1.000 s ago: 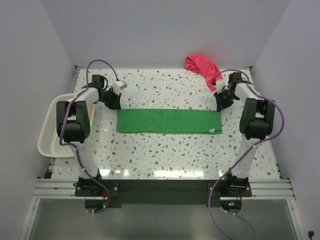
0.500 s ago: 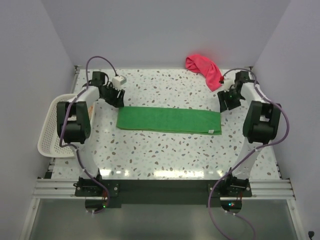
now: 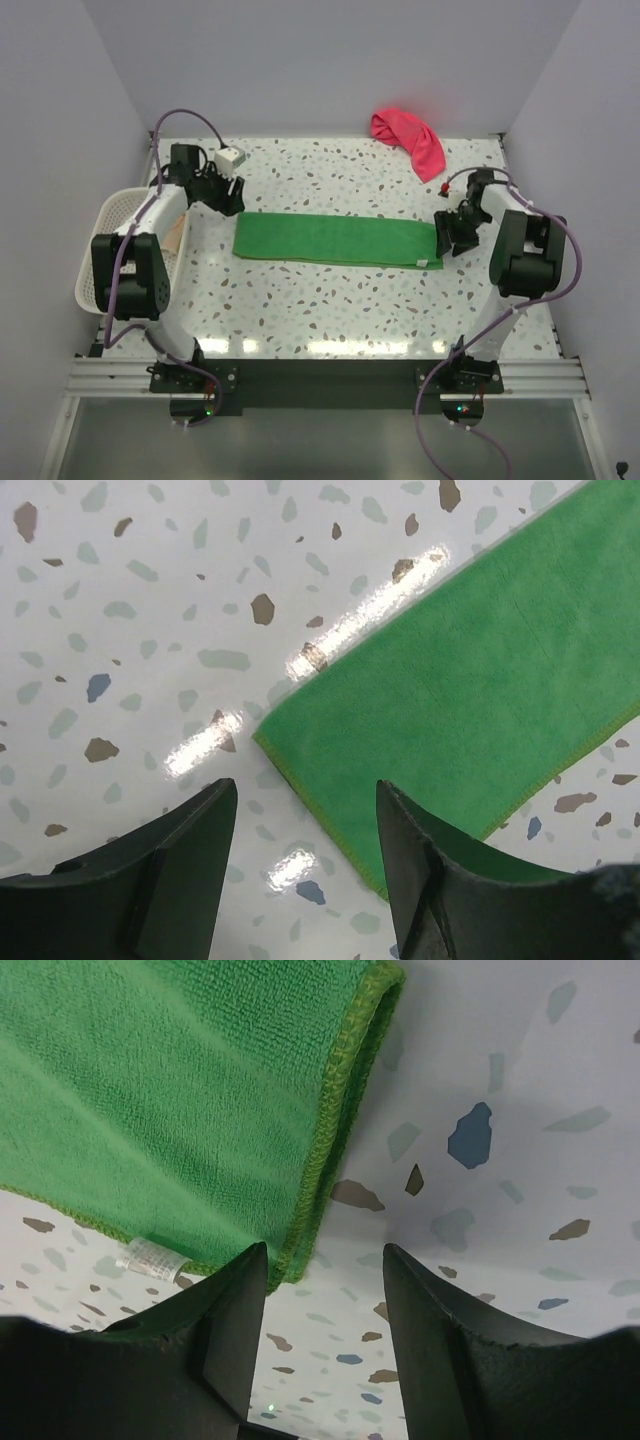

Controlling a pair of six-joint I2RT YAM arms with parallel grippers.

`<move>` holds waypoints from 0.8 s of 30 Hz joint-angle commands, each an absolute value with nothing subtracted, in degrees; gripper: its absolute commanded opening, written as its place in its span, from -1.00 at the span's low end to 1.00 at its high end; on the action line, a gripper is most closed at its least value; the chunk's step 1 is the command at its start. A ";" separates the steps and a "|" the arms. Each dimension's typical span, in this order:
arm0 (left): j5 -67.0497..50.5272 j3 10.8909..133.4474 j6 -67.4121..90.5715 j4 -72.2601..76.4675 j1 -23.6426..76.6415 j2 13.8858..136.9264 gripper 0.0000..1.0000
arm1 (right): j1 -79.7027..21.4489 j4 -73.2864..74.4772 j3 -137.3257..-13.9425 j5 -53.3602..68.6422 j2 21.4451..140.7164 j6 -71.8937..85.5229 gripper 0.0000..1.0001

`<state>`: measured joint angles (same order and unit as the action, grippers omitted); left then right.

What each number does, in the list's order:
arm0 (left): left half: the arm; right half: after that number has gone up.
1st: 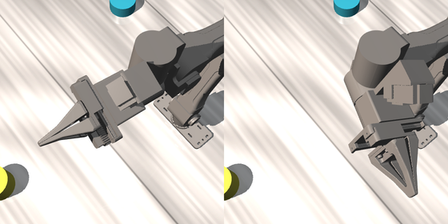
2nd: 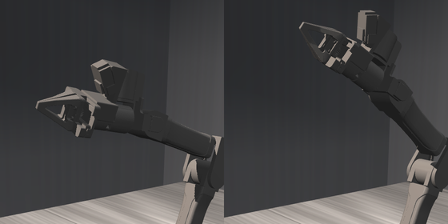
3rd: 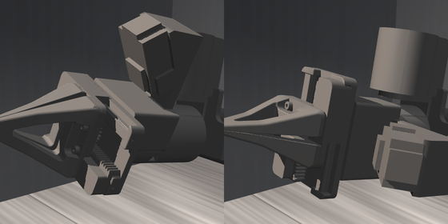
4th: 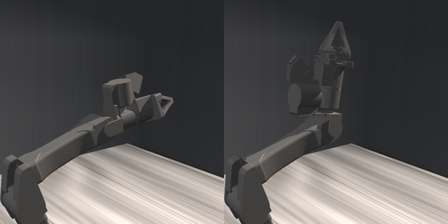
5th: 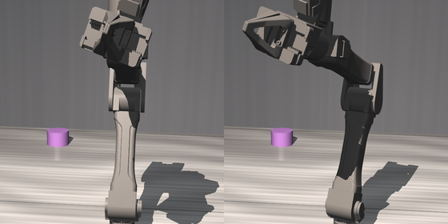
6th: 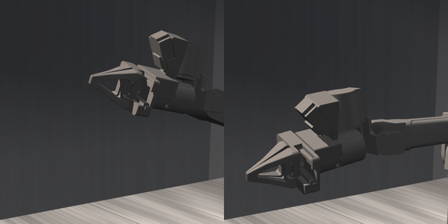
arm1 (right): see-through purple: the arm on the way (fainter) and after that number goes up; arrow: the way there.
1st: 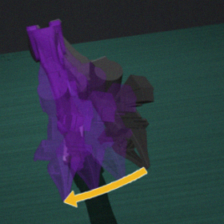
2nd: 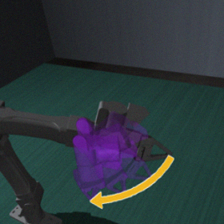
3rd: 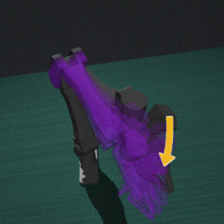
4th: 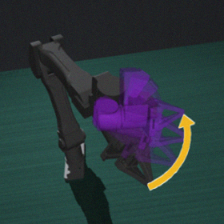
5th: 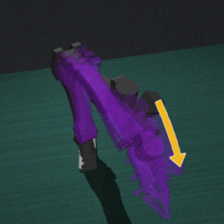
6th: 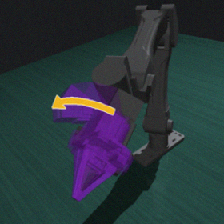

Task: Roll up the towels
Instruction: Fold the towel

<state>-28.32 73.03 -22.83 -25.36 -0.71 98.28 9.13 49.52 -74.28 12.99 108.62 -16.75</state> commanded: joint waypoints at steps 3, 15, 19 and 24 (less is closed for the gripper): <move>-29.88 70.14 -21.01 -22.94 -0.88 95.98 0.27 | 8.88 47.20 -73.92 14.15 110.04 -14.07 0.01; -29.18 71.01 -19.42 -22.76 -0.97 96.68 0.27 | 3.96 44.38 -70.93 13.10 112.15 -11.69 -0.54; -29.18 71.02 -19.42 -22.85 -0.97 96.68 0.27 | 5.09 45.17 -71.10 12.48 110.66 -12.48 -1.00; -29.97 70.32 -19.60 -23.38 -0.88 96.24 0.28 | 11.33 48.16 -74.70 11.78 108.11 -16.77 -1.00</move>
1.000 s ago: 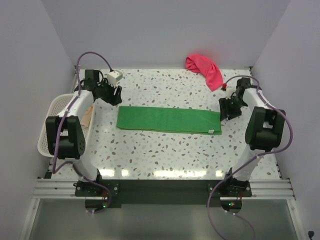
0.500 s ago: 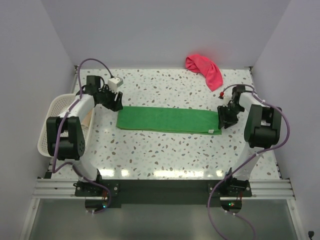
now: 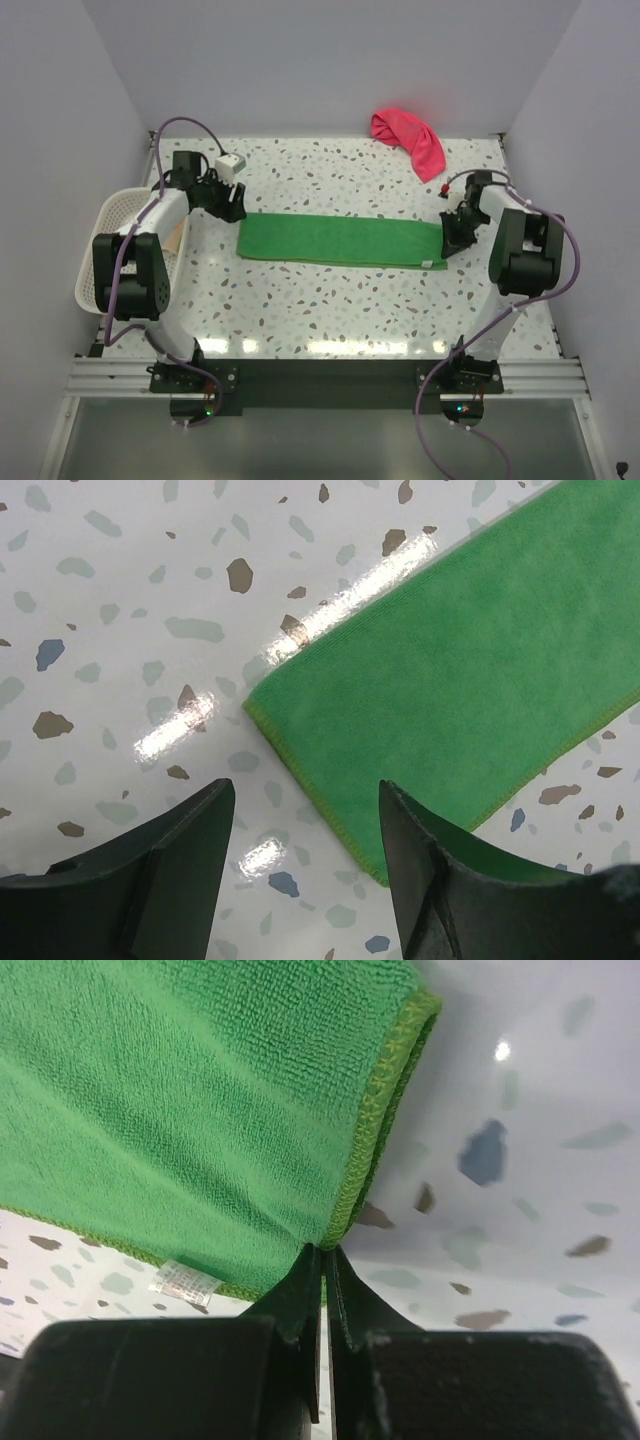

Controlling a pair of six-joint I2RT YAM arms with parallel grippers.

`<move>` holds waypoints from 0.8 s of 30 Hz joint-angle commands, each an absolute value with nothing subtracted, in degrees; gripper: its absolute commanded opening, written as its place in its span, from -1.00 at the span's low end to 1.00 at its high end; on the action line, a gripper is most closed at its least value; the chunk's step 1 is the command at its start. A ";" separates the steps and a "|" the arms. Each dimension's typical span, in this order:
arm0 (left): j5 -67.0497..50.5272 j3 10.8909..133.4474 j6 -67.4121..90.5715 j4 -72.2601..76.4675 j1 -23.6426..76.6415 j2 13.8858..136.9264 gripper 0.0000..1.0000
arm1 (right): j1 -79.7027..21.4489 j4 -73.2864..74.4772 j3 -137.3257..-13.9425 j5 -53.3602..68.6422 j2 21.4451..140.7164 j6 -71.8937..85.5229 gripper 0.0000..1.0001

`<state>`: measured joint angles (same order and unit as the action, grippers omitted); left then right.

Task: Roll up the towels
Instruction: Fold the towel

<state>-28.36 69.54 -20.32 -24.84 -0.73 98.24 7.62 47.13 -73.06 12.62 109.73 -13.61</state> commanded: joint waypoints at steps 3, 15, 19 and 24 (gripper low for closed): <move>-30.32 69.70 -20.30 -23.64 -0.97 95.71 0.30 | 14.06 52.02 -79.00 11.95 107.75 -19.59 -1.00; -30.85 69.78 -20.39 -24.96 -0.88 96.41 0.77 | 10.29 60.38 -89.04 23.19 106.53 -20.65 -1.00; -31.46 69.96 -19.87 -25.40 -0.88 96.77 1.00 | 5.11 59.42 -87.72 25.92 106.43 -20.39 -1.00; -32.61 70.05 -18.29 -26.28 -0.88 96.77 1.00 | -1.21 58.10 -88.24 28.47 108.80 -17.24 -1.00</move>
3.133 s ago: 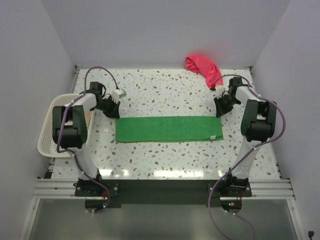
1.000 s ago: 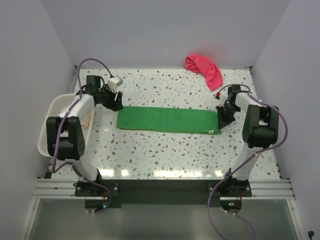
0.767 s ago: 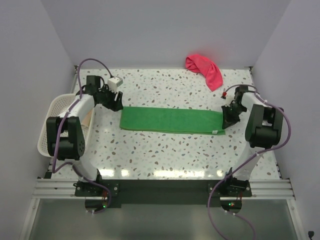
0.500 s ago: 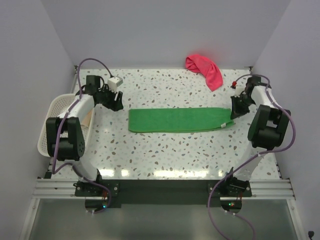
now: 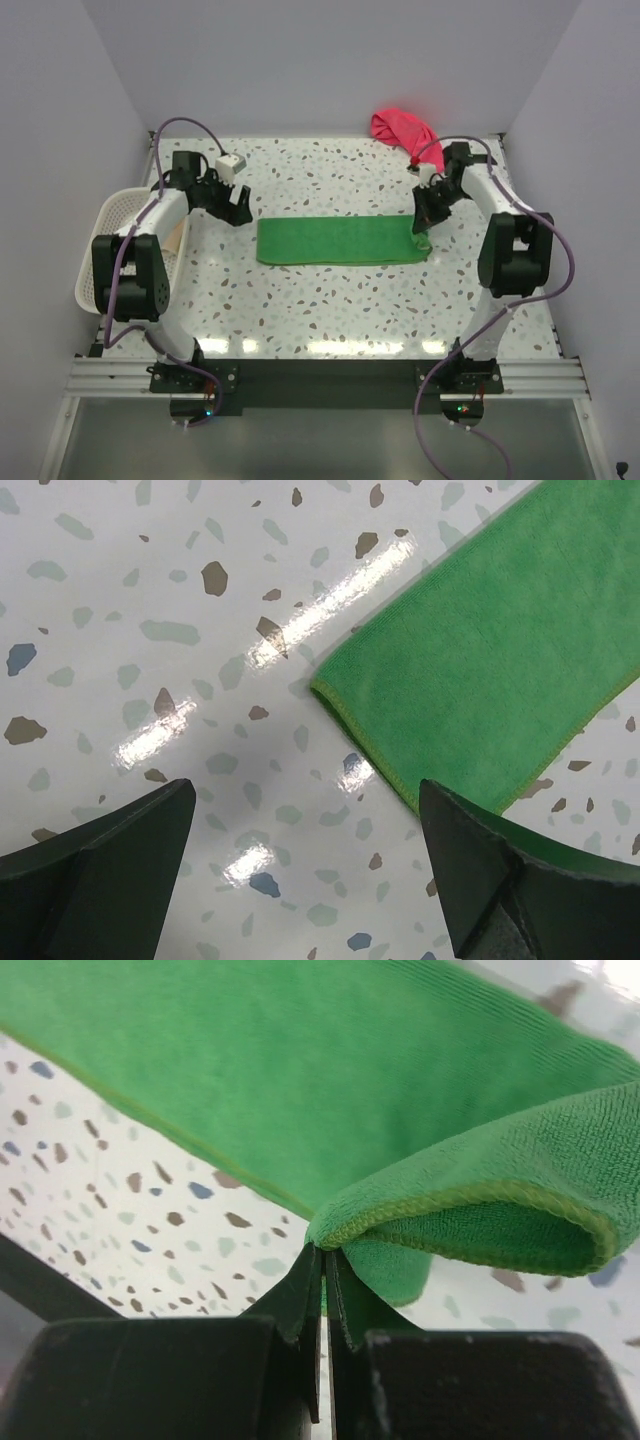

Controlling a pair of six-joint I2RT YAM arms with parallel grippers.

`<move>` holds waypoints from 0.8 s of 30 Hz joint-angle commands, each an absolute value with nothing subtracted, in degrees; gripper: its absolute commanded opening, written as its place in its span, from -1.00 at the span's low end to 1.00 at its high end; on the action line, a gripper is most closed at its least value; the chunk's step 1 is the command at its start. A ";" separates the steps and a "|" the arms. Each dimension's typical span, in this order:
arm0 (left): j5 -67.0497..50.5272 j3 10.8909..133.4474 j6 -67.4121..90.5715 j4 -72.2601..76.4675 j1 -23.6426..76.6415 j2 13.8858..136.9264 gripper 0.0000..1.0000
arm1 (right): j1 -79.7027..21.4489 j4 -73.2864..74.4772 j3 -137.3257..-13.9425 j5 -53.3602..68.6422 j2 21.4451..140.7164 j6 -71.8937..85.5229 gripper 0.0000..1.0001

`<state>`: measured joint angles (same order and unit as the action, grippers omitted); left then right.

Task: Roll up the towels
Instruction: Fold the towel

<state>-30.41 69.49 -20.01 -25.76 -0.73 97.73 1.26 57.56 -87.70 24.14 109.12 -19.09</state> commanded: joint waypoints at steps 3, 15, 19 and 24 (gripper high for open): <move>-31.56 70.48 -16.09 -26.45 -0.97 97.03 1.00 | -3.95 58.18 -89.03 29.88 111.35 -16.00 -1.00; -30.15 70.75 -12.22 -27.33 -0.97 98.61 1.00 | -10.02 54.67 -91.14 31.38 117.33 -11.52 -1.00; -29.36 70.58 -12.30 -27.16 -0.97 98.35 1.00 | -10.20 53.97 -91.76 31.64 118.74 -10.64 -1.00; -29.79 70.40 -12.48 -27.42 -0.88 98.61 1.00 | -10.55 53.52 -92.55 31.90 120.32 -9.76 -1.00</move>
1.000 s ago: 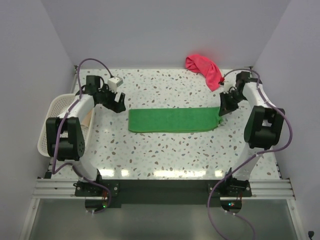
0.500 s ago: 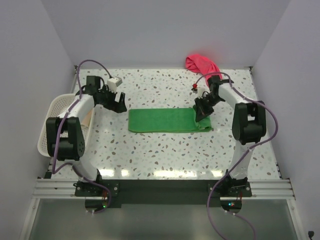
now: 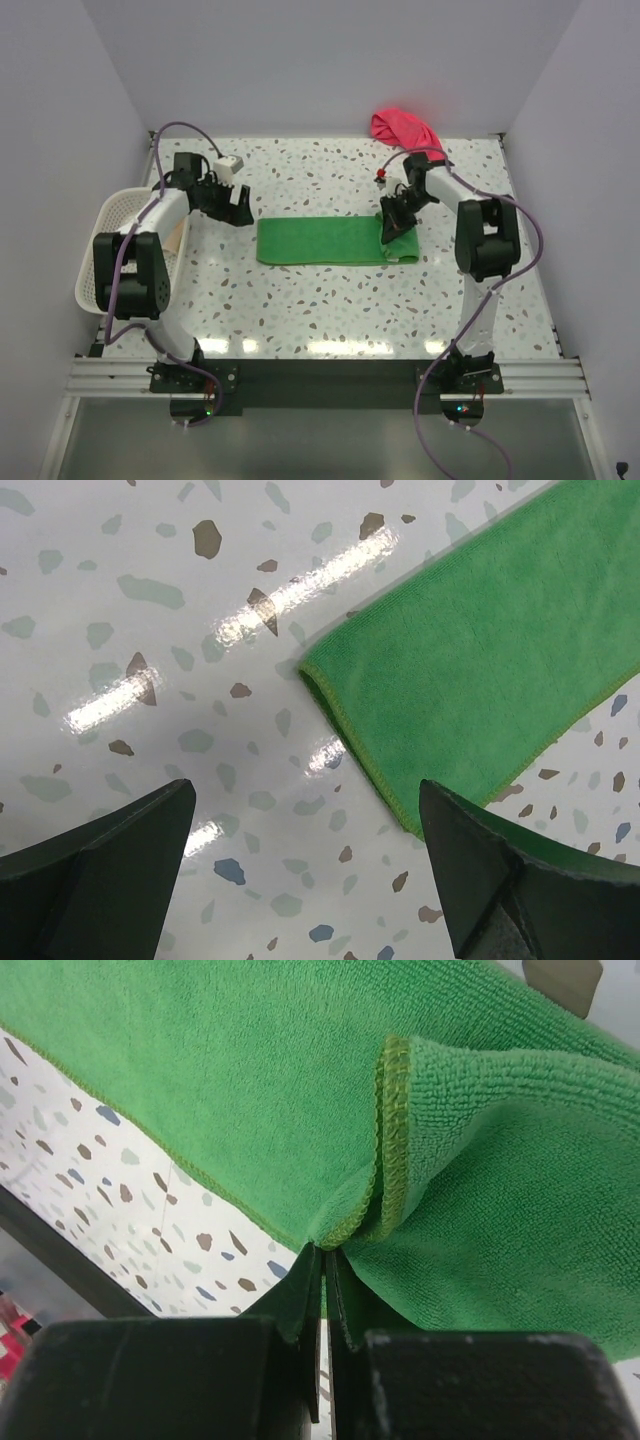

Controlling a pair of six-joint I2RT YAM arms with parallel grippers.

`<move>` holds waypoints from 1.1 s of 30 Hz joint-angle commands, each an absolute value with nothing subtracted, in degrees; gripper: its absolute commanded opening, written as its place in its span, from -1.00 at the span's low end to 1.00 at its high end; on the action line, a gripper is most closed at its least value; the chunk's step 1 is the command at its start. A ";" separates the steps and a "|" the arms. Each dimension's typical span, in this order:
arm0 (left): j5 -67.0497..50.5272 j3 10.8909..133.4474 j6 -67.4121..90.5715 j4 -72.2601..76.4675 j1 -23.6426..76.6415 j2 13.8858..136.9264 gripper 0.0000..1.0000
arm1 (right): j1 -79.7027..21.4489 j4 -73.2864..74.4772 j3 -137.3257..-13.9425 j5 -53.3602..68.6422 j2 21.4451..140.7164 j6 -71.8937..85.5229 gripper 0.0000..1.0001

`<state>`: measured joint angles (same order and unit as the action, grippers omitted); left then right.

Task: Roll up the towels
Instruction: Fold the towel

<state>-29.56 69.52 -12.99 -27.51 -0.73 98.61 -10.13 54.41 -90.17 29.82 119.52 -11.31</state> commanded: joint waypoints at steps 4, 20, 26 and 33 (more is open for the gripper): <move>-31.81 68.65 -14.50 -27.25 -0.35 96.60 1.00 | -10.81 57.56 -94.48 35.93 121.47 -11.77 -0.31; -19.61 64.77 -12.39 -25.14 19.94 102.39 -0.88 | -6.77 48.17 -103.53 20.40 119.96 -14.16 -0.29; -13.10 67.49 -12.30 -24.00 20.48 107.57 -1.00 | -6.86 45.18 -102.31 18.28 124.97 -13.27 -0.29; -10.02 75.92 -13.18 -24.60 16.44 115.30 -1.00 | -6.86 45.88 -94.94 18.02 123.67 -14.94 -0.32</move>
